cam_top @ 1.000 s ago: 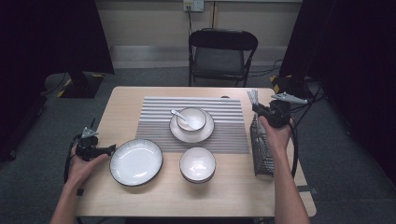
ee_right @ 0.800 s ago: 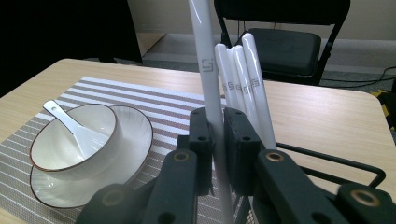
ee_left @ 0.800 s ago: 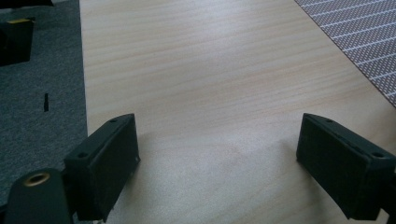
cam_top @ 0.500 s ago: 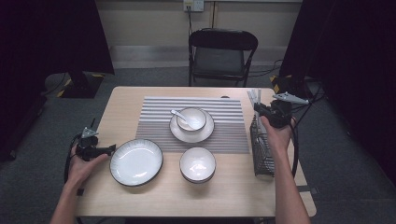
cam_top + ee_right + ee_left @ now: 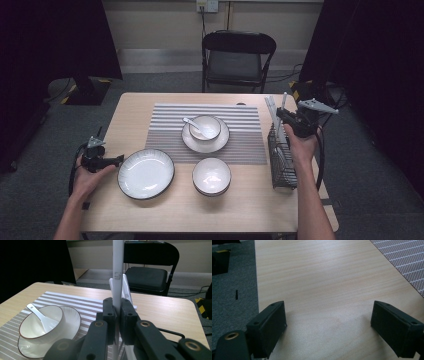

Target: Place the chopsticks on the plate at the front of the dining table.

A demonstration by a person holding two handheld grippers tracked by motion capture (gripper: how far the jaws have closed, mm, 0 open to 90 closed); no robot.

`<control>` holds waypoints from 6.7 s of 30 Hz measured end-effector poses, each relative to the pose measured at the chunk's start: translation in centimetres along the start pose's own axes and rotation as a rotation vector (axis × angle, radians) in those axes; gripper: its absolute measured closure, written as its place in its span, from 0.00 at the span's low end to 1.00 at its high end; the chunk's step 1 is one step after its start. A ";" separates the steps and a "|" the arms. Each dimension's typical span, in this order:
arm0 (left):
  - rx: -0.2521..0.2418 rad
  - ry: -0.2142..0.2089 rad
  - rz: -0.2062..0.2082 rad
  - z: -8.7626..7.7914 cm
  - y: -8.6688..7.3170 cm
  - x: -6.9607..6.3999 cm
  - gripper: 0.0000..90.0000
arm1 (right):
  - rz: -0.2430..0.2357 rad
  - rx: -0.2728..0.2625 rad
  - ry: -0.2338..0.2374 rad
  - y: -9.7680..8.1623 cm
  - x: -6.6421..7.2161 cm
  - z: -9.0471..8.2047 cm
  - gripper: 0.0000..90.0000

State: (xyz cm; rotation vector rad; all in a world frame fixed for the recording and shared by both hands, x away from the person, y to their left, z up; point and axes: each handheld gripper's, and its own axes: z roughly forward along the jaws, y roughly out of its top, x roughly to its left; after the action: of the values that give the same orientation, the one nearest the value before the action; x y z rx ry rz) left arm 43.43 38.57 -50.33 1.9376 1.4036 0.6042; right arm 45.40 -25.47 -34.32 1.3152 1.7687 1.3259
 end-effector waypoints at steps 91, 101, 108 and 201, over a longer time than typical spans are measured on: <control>0.019 0.010 -0.004 -0.3 0.1 0.0 0.18 | -0.104 -0.127 0.012 5.9 2.7 -4.0 0.95; 0.030 -0.008 0.001 -0.4 0.2 0.0 0.18 | -0.113 -0.162 0.041 6.8 3.6 -4.7 0.95; -0.006 -0.034 -0.009 -0.8 0.5 -0.2 0.20 | -0.115 -0.162 0.092 7.3 4.8 -4.1 0.95; -0.305 -0.504 0.237 -11.6 0.8 -11.5 0.30 | -0.135 -0.129 0.507 5.7 20.0 3.4 0.95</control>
State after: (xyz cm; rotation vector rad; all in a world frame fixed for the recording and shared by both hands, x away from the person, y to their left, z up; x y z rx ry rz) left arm 32.25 30.34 -41.73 1.8475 0.7328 0.3690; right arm 43.21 -5.52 -27.94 0.8167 2.0106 1.7705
